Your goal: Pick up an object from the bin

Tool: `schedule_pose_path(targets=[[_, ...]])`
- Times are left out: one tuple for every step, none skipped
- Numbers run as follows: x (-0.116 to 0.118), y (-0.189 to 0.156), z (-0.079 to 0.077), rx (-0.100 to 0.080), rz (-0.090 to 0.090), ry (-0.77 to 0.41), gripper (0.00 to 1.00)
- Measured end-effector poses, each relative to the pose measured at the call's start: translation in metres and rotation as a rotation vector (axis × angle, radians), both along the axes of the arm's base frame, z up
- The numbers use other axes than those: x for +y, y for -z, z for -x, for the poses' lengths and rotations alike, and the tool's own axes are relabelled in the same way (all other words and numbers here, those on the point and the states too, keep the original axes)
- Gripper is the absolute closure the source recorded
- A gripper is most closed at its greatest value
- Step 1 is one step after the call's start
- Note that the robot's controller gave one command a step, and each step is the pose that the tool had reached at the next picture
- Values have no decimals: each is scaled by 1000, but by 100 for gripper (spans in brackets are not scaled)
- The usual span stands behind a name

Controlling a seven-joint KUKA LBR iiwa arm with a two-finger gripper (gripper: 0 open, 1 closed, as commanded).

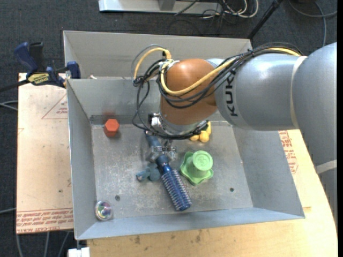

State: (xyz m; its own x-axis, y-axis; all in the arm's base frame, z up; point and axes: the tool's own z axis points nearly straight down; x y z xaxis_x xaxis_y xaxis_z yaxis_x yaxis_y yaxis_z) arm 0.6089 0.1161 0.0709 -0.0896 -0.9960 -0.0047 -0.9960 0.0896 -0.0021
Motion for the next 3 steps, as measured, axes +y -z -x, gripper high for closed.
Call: schedule_pose_path(targets=[[-2,-159,-17,-8,1,-25,100],[-2,-155,-15,0,1,-26,0],[2,-37,-41,6,2,-327,0]])
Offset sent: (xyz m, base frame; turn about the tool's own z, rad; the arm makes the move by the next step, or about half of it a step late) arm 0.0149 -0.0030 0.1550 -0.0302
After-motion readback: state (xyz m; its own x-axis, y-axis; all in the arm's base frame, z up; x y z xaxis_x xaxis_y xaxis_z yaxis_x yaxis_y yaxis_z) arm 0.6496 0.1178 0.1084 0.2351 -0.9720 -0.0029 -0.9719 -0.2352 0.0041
